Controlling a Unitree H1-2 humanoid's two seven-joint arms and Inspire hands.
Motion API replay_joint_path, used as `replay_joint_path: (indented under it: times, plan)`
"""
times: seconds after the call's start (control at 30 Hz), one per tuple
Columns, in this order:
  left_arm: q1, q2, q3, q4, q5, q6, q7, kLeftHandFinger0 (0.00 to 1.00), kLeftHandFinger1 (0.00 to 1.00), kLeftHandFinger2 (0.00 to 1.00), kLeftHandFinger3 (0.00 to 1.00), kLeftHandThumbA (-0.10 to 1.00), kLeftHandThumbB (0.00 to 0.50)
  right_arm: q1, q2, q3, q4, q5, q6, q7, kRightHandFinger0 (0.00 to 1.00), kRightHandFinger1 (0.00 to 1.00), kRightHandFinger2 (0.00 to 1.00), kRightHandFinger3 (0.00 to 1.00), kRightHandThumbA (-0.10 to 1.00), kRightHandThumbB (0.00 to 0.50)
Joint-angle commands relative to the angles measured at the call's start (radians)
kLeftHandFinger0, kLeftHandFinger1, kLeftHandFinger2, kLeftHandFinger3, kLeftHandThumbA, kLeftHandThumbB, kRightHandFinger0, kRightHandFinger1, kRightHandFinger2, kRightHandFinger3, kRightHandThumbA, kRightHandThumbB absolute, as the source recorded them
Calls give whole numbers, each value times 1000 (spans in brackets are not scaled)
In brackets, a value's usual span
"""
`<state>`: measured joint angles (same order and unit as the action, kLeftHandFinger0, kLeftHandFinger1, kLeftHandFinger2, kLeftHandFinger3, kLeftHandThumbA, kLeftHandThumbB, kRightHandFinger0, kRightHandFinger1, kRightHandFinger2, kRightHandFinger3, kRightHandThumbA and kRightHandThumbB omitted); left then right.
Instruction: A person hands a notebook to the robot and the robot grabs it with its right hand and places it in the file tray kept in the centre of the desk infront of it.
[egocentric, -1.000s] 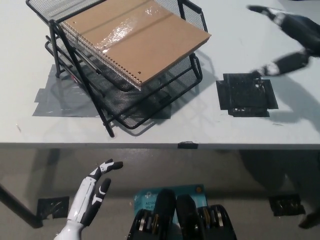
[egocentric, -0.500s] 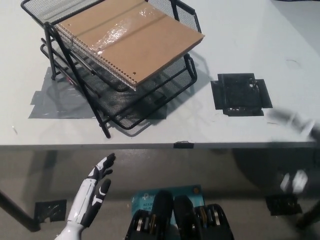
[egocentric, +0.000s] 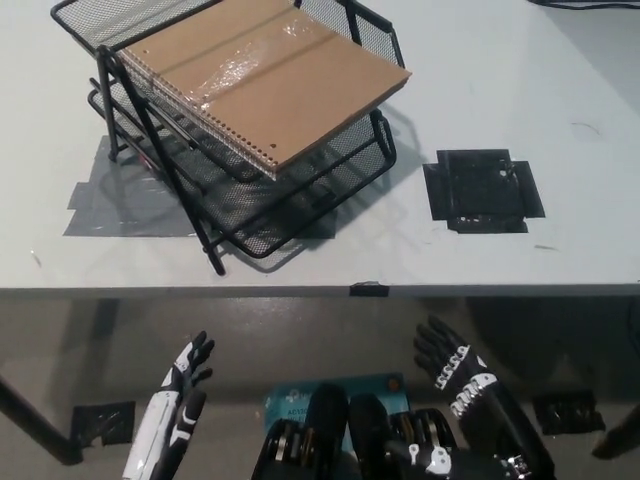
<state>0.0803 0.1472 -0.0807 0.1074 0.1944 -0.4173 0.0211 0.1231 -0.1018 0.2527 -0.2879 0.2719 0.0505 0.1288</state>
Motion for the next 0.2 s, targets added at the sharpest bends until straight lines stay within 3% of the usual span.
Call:
replay_joint_path:
  times: [0.0,0.1,0.17]
  plan:
    - [4,-5,15,-39,-37,-53,37,988,1000,1000,1000,1000,307,-9,8,-39,52,-4,-95,24,1000,1000,1000,1000,1000,272]
    - [14,-7,18,-46,-35,-53,45,1000,1000,1000,1000,1000,288,-12,12,-41,77,-13,-109,41,1000,1000,1000,1000,1000,297]
    - [15,-9,21,-46,-38,-53,41,1000,1000,1000,1000,1000,308,-12,12,-42,78,-14,-110,43,1000,1000,1000,1000,1000,303]
